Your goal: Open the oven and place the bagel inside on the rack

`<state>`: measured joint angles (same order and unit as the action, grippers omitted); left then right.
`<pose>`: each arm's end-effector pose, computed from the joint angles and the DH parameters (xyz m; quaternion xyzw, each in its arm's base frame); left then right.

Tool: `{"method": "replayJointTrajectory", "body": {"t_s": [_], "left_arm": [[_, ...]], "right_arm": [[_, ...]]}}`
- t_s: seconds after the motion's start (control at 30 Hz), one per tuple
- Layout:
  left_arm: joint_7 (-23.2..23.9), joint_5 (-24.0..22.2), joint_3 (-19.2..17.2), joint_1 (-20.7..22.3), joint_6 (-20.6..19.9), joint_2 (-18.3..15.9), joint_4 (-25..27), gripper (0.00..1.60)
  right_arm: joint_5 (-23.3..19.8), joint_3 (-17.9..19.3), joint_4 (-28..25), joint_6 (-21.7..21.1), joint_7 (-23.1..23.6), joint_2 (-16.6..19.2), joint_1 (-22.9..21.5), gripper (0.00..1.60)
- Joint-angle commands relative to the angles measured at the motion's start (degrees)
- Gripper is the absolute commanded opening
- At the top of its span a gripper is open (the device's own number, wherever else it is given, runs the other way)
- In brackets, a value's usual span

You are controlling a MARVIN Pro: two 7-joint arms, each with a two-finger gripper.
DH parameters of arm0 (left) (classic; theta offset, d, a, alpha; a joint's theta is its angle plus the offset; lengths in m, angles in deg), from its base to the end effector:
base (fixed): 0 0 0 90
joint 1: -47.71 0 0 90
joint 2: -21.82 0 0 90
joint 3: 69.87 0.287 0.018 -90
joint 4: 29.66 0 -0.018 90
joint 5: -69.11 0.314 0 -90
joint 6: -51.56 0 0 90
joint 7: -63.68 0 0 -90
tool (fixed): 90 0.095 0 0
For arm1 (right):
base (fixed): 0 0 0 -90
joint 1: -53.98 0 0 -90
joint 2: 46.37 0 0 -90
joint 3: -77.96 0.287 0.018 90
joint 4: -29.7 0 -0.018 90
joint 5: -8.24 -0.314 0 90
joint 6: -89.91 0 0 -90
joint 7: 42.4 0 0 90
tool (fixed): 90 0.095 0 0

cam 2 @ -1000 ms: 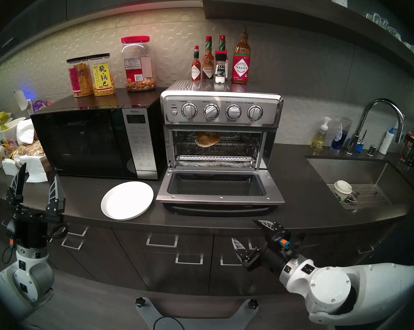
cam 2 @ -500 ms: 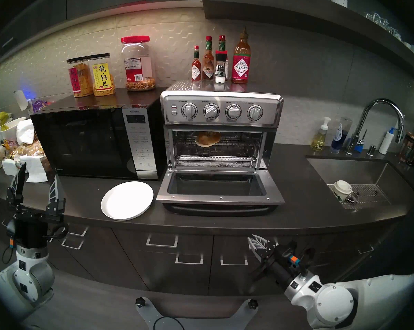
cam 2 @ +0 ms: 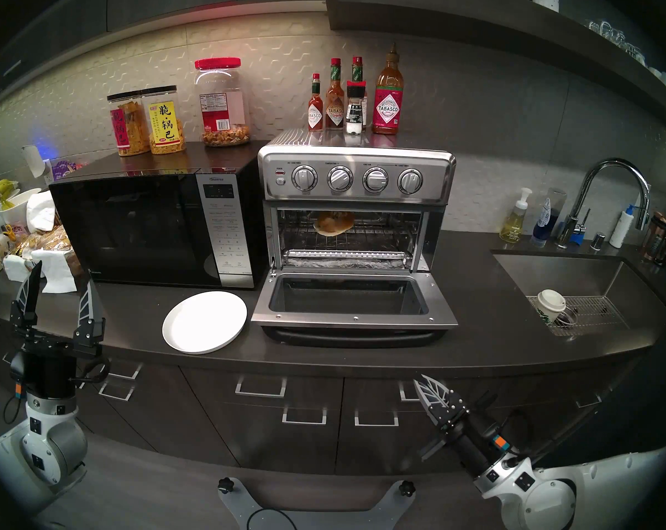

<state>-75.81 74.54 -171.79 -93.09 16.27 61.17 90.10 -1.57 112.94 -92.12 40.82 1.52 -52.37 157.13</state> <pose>0.2158 0.1428 -0.1877 -0.3652 0.0930 -0.9217 0.0916 0.1868 -0.0608 -0.2770 -0.6137 -0.2770 -0.7329 0.0976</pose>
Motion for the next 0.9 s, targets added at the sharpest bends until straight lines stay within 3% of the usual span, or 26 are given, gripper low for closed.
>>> {"method": "replayJointTrajectory", "body": {"t_s": [0.0,0.1,0.13,0.17,0.2,0.27,0.3,0.43,0.63,0.7,0.77,0.87], "left_arm": [[-0.07,-0.02,-0.64,-0.34,0.04,0.04,0.78,1.6],[-0.09,0.01,-0.57,-0.26,0.07,0.03,0.73,1.6],[-0.09,0.01,-0.56,-0.25,0.07,0.03,0.72,1.6],[-0.09,0.02,-0.54,-0.24,0.08,0.02,0.7,1.6],[-0.1,0.02,-0.54,-0.24,0.08,0.01,0.69,1.6],[-0.1,0.02,-0.52,-0.23,0.09,0.0,0.68,1.6],[-0.1,0.02,-0.52,-0.23,0.09,0.0,0.67,1.6],[-0.11,0.01,-0.54,-0.26,0.09,-0.01,0.69,1.6],[-0.12,0.0,-0.59,-0.33,0.07,-0.01,0.74,1.6],[-0.12,0.0,-0.6,-0.34,0.07,-0.01,0.74,1.6],[-0.12,0.0,-0.62,-0.36,0.06,-0.02,0.76,1.6],[-0.12,-0.02,-0.67,-0.42,0.04,-0.02,0.8,1.6]], "right_arm": [[3.32,-0.44,1.3,-3.05,0.4,-5.99,-0.91,0.0],[0.3,-0.4,1.83,-6.74,3.47,-8.27,-2.67,0.0],[-0.35,-0.87,1.52,-7.08,3.75,-7.56,-3.47,0.0],[-0.88,-0.25,2.42,-8.36,4.32,-10.02,-3.88,0.0],[-1.97,-0.71,1.79,-8.9,5.19,-8.6,-4.79,0.0],[-3.11,-0.18,2.96,-10.75,6.34,-11.39,-5.9,0.0],[-3.79,-0.31,2.77,-11.29,6.91,-10.82,-6.49,0.0],[-5.96,-0.32,4.86,-13.88,9.28,-14.47,-8.7,0.0],[-8.36,-1.22,8.34,-16.11,11.84,-19.14,-12.03,0.0],[-8.74,-1.87,8.25,-16.21,11.94,-18.67,-12.76,0.0],[-8.5,-1.06,9.86,-16.09,12.18,-21.3,-12.77,0.0],[-8.56,-0.16,11.0,-14.99,12.03,-22.51,-12.8,0.0]]}}
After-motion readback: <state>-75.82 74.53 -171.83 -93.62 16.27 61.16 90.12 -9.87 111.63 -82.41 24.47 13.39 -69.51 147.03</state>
